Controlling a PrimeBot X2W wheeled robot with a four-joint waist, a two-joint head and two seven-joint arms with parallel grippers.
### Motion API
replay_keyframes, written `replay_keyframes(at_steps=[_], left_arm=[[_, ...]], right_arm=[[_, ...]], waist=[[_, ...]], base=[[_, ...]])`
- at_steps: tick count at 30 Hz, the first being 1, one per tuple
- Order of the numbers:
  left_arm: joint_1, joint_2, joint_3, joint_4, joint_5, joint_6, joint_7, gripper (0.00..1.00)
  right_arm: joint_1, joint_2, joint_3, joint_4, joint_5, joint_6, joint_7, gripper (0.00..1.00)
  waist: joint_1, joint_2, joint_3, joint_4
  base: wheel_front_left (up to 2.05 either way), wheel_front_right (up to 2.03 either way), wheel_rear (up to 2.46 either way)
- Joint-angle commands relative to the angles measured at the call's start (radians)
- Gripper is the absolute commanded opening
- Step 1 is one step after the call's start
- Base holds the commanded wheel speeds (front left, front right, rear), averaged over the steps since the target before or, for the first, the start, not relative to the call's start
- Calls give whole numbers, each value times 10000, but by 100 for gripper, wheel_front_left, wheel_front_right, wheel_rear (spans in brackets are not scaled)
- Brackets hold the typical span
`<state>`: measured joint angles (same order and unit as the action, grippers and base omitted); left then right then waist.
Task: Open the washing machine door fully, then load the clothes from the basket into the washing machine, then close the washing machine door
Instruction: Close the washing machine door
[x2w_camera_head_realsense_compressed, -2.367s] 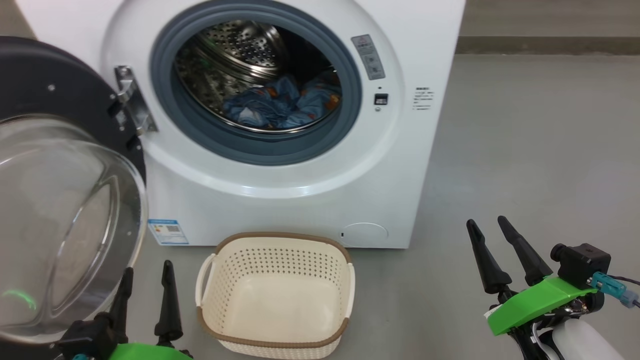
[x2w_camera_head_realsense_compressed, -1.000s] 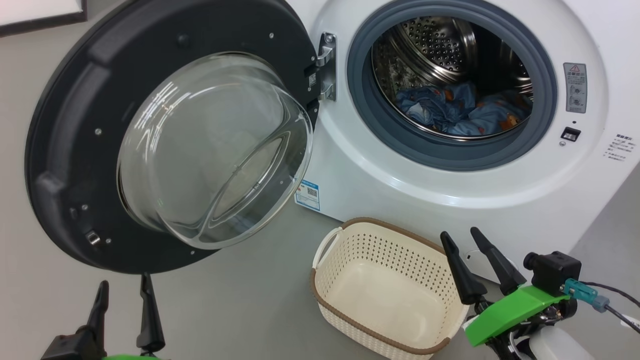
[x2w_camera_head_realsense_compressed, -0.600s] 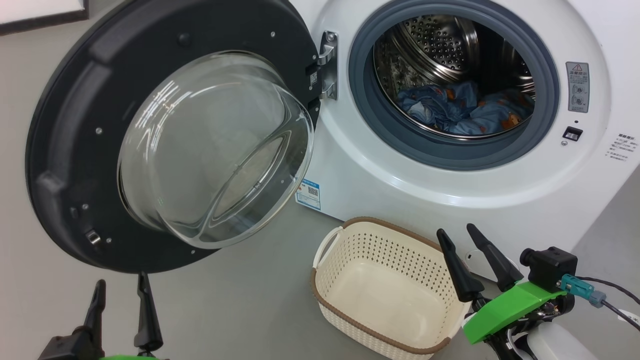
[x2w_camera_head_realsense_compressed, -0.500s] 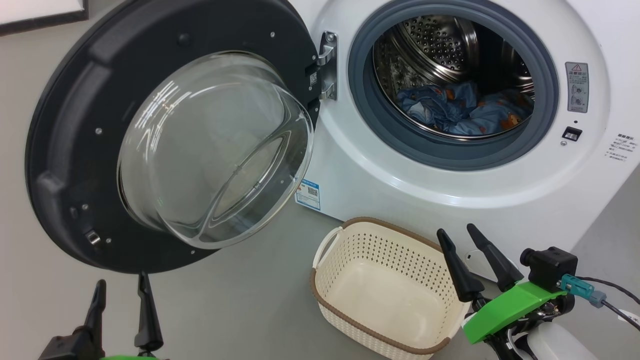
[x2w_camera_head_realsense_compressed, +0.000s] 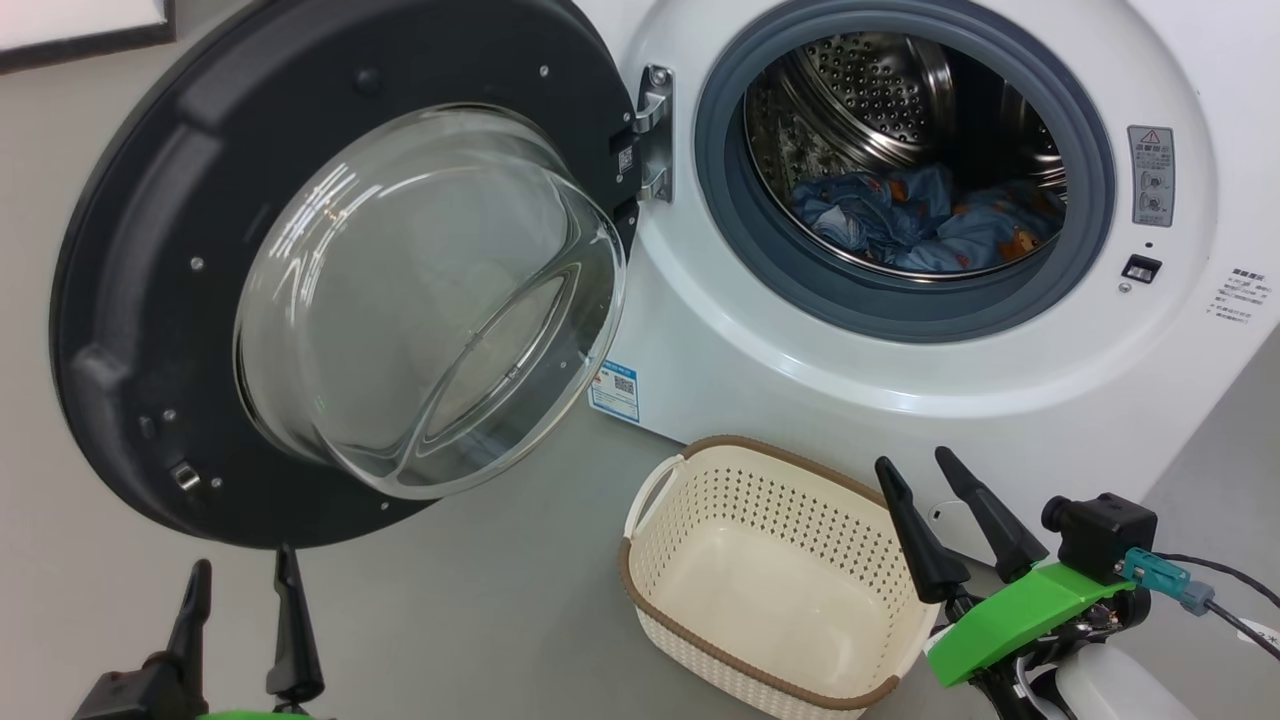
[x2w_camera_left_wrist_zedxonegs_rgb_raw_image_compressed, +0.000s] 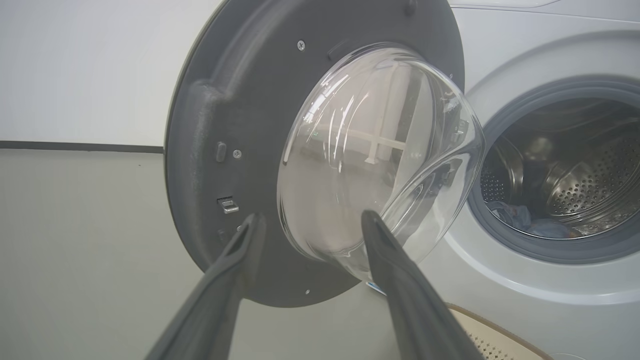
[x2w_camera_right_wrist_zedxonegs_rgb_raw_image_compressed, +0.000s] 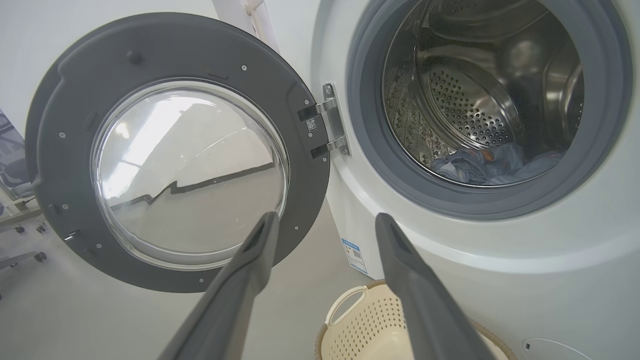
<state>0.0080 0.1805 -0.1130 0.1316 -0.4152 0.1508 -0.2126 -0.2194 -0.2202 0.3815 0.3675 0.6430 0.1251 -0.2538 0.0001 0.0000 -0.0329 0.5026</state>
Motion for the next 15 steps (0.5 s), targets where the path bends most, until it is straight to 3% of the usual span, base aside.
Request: replay_keyframes(at_steps=[1, 3, 4, 9, 15], left_arm=[[-209, 264, 333, -305, -70, 32, -48, 98], [-260, 304, 366, -422, -58, 28, -97, 24], [-269, 323, 372, -466, -60, 28, -101, 0], [-432, 548, 373, -884, -17, -60, -75, 0], [-1202, 1205, 644, -2066, -6, -454, -143, 0]], right_arm=[[-236, -93, 85, -209, 133, 56, -80, 100], [-233, -92, 77, -209, 135, 56, -80, 100], [-232, -88, 72, -210, 134, 56, -80, 100], [-191, -70, 30, -208, 130, 56, -80, 100], [-81, -107, -119, -220, 106, 56, -80, 100]], waist=[[-1, 0, -3, -2], [-1, 0, -15, -8], [-1, 0, -23, -13], [-1, 0, -76, -49], [-1, 0, -174, -121]], base=[[0, 0, 0], [0, 0, 0], [0, 0, 0], [0, 0, 0], [0, 0, 0]])
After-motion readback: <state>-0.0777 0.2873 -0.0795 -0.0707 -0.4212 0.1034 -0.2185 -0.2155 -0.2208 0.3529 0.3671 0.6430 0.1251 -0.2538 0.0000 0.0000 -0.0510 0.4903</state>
